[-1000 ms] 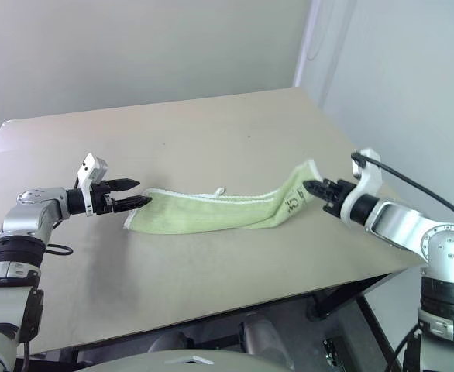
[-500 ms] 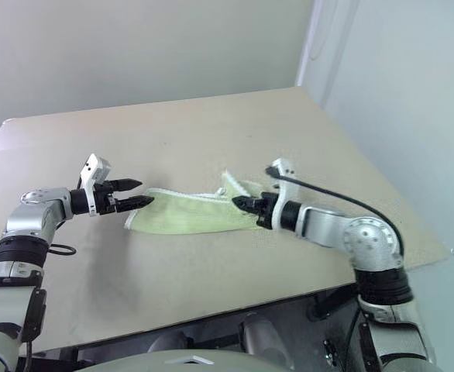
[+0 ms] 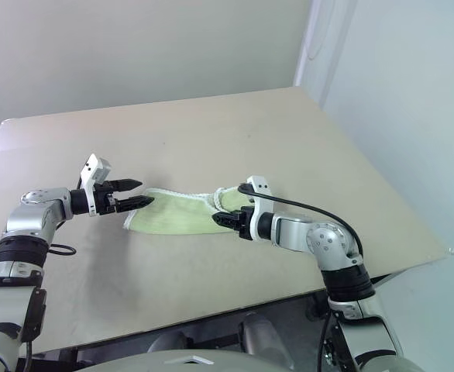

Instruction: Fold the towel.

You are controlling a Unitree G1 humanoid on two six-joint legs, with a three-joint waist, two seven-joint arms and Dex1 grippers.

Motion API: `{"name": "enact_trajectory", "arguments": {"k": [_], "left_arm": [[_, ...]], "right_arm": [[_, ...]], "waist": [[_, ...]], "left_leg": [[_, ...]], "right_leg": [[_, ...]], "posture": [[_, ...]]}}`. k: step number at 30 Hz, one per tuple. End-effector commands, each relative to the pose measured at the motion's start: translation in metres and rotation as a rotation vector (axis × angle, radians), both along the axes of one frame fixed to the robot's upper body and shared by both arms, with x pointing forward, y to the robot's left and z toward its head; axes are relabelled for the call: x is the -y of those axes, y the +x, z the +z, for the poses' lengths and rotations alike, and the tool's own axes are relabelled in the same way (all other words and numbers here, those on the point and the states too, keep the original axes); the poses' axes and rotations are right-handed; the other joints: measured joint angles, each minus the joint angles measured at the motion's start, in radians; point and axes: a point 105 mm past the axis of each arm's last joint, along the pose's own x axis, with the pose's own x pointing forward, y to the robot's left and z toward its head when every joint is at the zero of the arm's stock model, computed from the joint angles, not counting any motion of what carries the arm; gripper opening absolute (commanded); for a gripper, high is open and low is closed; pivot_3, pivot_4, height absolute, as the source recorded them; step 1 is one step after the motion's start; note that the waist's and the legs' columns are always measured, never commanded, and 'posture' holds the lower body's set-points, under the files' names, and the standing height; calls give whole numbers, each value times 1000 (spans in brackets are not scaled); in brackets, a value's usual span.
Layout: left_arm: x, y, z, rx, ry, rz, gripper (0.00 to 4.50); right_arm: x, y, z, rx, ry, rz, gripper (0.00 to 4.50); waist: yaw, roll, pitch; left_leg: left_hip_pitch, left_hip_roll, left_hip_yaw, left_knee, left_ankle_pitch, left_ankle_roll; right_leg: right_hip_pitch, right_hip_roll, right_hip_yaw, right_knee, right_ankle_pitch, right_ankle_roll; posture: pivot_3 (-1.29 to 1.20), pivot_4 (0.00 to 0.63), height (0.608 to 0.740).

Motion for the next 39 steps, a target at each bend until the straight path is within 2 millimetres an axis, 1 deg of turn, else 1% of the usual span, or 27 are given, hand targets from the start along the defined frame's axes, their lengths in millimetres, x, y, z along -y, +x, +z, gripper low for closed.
{"name": "enact_trajectory", "arguments": {"k": [1,2,3,4,6,10,11,12,13,15,18,21,26,28,31,33,34,36,39], "left_arm": [[0,4,15,51,4,-12,4500],[0,4,15,50,3,-11,4500],[0,4,15,49,2,-10,4500],[-1,4,15,48,0,-10,4500],[-1,3,15,46,-1,-10,4500],[-3,3,15,40,-9,-6,4500],[-3,2,15,28,-14,-3,4500],[-4,1,13,-5,-23,3,4500],[-6,0,10,-50,-30,20,4500],[-11,-2,9,-113,-45,53,4500],[-16,-6,10,-157,-59,74,4500],[-27,-12,10,-197,-49,106,4500],[-42,-14,19,-231,-88,181,4500],[-43,-14,20,-239,-90,193,4500],[-46,-15,16,-280,-102,226,4500],[-45,-16,12,-305,-101,232,4500],[-41,-17,10,-318,-101,222,4500],[-35,-18,6,-343,-107,211,4500],[-30,-19,-5,-399,-96,227,4500]], "right_arm": [[-2,5,23,91,46,17,3991],[-3,1,35,134,86,47,4380],[-4,-2,45,167,122,69,4485],[-3,-4,56,199,164,78,4485],[0,-4,71,245,216,78,4485],[7,-7,89,330,255,87,4485],[10,-5,93,355,262,78,4485],[17,3,93,378,245,28,4485],[23,14,87,398,201,-32,4485],[29,27,74,424,110,-95,4485],[29,34,55,469,-4,-113,4485],[21,34,24,453,-107,-73,4485],[8,25,-12,437,-230,18,4485],[7,23,-20,430,-259,38,4485],[12,28,-40,422,-368,38,4485],[14,31,-43,424,-393,26,4485],[14,33,-40,432,-384,18,4485],[15,38,-30,453,-357,-2,4485],[16,42,-9,499,-309,-31,4485]], "waist": [[0,0,0],[0,0,0],[0,0,0],[0,0,0],[1,0,0],[0,0,0],[0,0,0],[-1,0,0],[-3,0,0],[-5,0,0],[-8,0,0],[-11,0,0],[-10,0,0],[-10,0,0],[-10,-2,-1],[-10,-2,-1],[-10,-2,-1],[-11,-3,-2],[-10,-3,-2]], "left_leg": [[0,0,0,0,0,0],[0,0,0,0,0,0],[0,0,0,0,0,0],[0,0,0,0,0,0],[0,0,0,0,0,0],[0,0,-1,0,0,0],[0,0,-1,0,0,0],[0,0,0,0,0,0],[0,0,0,0,0,0],[0,0,0,0,0,0],[0,0,0,0,0,0],[0,0,-1,0,0,0],[0,0,-1,0,0,0],[0,0,-1,0,0,0],[1,0,-1,0,0,0],[1,0,-1,0,0,0],[2,0,-1,0,0,0],[2,0,-1,0,0,0],[2,0,-1,1,0,0]], "right_leg": [[0,0,0,0,0,0],[0,0,0,0,0,0],[0,0,0,0,0,0],[0,0,0,0,0,0],[0,0,0,0,0,0],[0,0,-1,0,0,0],[0,0,-1,0,0,0],[0,0,-1,0,0,0],[0,0,-1,0,0,0],[0,0,-1,0,0,0],[0,0,-1,0,0,0],[0,0,-1,0,0,0],[-1,0,-1,0,0,0],[0,0,-1,0,0,0],[0,0,-1,1,0,0],[1,0,-1,1,0,0],[1,0,-1,1,0,0],[1,0,-1,1,0,0],[1,0,-1,1,0,0]], "posture": [[0,0,740],[0,0,740],[0,0,740],[0,0,740],[0,0,740],[0,0,740],[0,0,740],[0,0,740],[0,0,740],[0,0,740],[0,0,740],[0,0,740],[0,0,740],[0,0,740],[0,0,740],[0,0,740],[0,0,740],[0,0,740],[0,0,740]]}}
